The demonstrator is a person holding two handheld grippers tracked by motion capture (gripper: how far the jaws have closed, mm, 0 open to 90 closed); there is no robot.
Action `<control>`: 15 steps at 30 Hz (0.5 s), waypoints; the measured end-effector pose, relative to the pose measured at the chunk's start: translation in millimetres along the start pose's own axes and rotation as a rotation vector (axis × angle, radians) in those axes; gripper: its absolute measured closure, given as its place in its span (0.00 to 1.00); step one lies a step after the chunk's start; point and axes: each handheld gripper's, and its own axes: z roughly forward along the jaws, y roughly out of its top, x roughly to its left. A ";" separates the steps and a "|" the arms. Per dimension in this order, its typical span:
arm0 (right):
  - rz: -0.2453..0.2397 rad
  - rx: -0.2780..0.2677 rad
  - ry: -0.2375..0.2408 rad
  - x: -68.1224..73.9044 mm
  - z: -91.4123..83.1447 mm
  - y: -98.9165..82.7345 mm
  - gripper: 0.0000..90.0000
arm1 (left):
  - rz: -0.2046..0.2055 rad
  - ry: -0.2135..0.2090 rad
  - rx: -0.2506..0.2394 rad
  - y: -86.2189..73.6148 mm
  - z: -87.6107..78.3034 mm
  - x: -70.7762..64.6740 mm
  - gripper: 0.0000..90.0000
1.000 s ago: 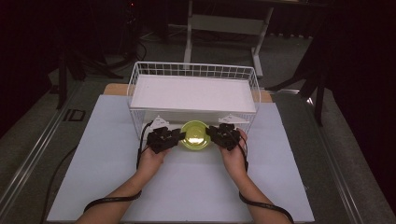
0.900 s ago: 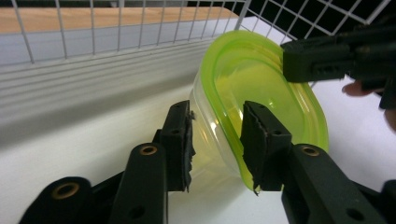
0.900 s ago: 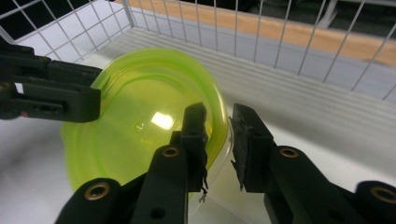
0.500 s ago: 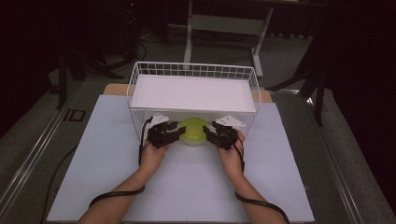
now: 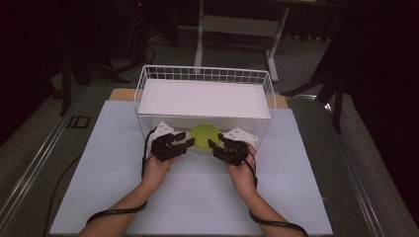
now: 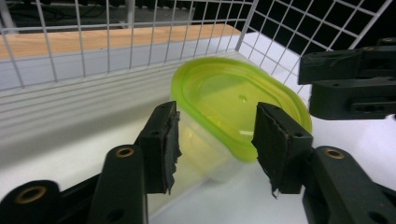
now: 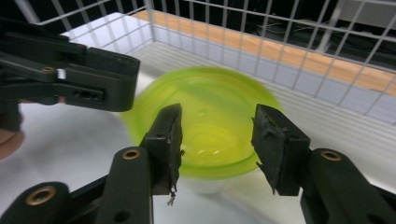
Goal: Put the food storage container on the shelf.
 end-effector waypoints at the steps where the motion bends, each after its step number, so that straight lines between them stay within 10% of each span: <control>1: -0.006 0.003 0.000 4.1 -3.6 -2.1 0.59 | -0.002 0.000 -0.001 -0.8 -2.5 -0.9 0.56; 10: 0.019 0.048 0.033 16.0 -12.3 -20.7 0.64 | 0.005 -0.023 -0.012 -6.4 -39.7 -15.7 0.54; 15: 0.012 0.071 0.018 16.9 -13.0 -26.5 0.74 | 0.000 -0.067 0.008 -9.3 -55.6 -23.6 0.36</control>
